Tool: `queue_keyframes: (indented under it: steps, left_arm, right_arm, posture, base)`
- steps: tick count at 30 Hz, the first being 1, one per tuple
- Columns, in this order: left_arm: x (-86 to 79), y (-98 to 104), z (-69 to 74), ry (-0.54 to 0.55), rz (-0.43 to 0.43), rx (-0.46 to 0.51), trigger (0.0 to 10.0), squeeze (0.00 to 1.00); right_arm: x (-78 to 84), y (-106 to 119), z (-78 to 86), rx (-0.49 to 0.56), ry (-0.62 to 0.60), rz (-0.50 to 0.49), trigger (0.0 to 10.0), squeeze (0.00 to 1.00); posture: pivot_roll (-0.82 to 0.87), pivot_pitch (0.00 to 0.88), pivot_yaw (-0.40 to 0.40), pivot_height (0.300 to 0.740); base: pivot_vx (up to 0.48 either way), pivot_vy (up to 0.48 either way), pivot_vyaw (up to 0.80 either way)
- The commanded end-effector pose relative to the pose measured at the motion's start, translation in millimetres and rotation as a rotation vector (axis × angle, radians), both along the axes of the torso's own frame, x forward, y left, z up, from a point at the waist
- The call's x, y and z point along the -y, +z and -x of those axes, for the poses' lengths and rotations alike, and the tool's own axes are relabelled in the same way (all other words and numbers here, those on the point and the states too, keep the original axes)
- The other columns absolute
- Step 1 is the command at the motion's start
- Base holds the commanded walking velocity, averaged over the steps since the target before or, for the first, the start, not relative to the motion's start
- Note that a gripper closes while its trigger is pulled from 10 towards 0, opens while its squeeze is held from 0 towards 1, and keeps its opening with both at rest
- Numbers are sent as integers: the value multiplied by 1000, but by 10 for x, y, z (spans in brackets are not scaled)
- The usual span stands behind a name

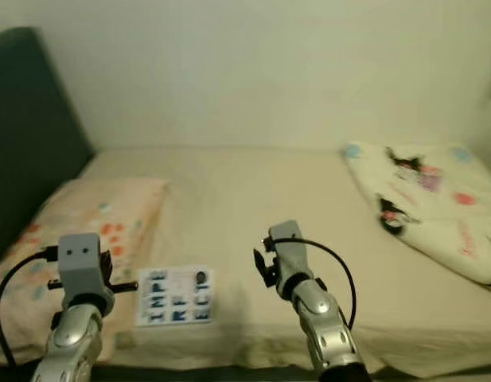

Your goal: Clean up the room

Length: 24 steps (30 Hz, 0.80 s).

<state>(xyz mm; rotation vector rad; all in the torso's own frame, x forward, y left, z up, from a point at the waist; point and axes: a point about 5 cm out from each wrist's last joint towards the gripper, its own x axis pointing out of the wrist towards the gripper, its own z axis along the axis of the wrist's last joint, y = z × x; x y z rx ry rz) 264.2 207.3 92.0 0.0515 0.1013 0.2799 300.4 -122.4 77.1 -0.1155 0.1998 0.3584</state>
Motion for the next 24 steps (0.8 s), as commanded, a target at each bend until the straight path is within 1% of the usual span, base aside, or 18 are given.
queue_keyframes:
  steps: [1,3,7,11,20,22,24]
  left_arm:
    - [76,-42,-54,-56,5,-28,10000,0]
    - [101,-32,-74,-75,5,-27,10000,0]
    - [203,-49,-116,-127,-23,-40,10000,0]
    - [260,-62,-134,-148,-29,-47,10000,0]
    - [316,-86,-131,-170,-28,-58,10000,0]
    - [309,-92,-106,-164,-36,-60,10000,0]
    - [305,-95,-90,-158,-38,-60,10000,0]
  right_arm:
    - [138,-33,22,-6,-60,-9,10000,0]
    - [155,-23,31,-4,-69,-14,10000,0]
    - [206,-27,69,4,-95,-18,10000,0]
    - [213,-4,76,9,-115,-36,10000,0]
    - [187,-53,139,-5,-114,-33,10000,0]
    - [170,-55,147,-13,-97,-30,10000,0]
    - [164,-53,146,-16,-88,-27,10000,0]
  posture:
    - [-44,39,-4,733]
    - [-44,39,-4,733]
    - [-70,49,18,733]
    - [-80,56,22,733]
    - [-81,71,15,733]
    - [-77,79,-8,733]
    - [-77,81,-15,733]
  base:
    - [0,0,0]
    - [0,0,0]
    - [0,0,0]
    - [0,0,0]
    - [0,0,0]
    - [0,0,0]
    - [0,0,0]
